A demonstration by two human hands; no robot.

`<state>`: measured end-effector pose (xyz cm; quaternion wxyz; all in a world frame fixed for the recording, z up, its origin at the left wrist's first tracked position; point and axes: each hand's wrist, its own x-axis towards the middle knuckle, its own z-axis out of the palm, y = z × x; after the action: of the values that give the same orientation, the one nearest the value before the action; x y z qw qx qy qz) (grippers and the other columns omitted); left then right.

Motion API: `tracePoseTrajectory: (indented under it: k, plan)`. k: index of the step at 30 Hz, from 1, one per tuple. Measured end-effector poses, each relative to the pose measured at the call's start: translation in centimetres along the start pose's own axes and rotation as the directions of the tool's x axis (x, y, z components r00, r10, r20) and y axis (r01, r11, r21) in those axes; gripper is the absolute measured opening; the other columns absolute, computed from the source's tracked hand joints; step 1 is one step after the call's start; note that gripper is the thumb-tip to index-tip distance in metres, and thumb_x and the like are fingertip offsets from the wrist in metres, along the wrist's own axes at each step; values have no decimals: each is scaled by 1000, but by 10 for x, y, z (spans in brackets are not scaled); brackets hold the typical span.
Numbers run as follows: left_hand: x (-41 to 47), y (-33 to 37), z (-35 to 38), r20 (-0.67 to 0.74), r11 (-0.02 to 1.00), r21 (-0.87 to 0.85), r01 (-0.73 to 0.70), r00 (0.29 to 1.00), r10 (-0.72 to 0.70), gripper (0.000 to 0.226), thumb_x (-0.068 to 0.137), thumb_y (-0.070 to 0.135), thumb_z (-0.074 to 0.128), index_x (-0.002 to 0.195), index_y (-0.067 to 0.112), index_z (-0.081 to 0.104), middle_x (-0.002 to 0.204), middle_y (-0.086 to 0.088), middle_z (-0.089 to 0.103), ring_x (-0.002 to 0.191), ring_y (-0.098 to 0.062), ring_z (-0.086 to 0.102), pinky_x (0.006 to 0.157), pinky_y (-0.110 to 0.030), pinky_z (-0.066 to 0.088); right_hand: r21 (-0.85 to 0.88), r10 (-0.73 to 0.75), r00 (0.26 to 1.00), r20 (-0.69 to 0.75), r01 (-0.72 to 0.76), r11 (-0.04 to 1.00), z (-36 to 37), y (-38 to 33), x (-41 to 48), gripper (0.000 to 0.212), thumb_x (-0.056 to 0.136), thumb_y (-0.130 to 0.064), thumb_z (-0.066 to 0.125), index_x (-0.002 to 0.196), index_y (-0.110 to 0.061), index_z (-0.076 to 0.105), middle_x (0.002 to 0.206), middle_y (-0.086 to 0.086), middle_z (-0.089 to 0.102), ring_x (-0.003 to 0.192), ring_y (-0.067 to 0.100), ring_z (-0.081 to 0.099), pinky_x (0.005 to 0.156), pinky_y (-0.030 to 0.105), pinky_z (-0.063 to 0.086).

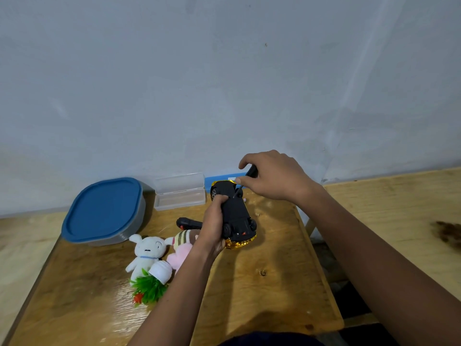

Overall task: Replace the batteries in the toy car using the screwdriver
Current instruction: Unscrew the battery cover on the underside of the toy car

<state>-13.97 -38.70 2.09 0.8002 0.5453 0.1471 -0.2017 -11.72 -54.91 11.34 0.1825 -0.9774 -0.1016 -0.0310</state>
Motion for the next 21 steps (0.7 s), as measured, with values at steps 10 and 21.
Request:
tracePoseTrajectory:
  k: [10,21]
  plan:
    - [2,-1,-1,12,1000,-28,1,1000,0,33,100,28,44,114,6,63,88,-11,72,79,-28,64,70,-37,57,113,-24,1000,-4,25,993,3,1,2,32,94,-31,56,124,-40,57,81,-21,60,96,14,60,78,36,51]
    - [6,-2,-2,7,1000,-8,13,1000,-13,32,99,30,46,113,7,65,89,-11,71,73,-25,67,72,-38,55,-1,19,1000,-3,-19,1000,2,2,3,27,98,-47,49,103,-29,69,75,-9,60,85,18,58,68,30,42]
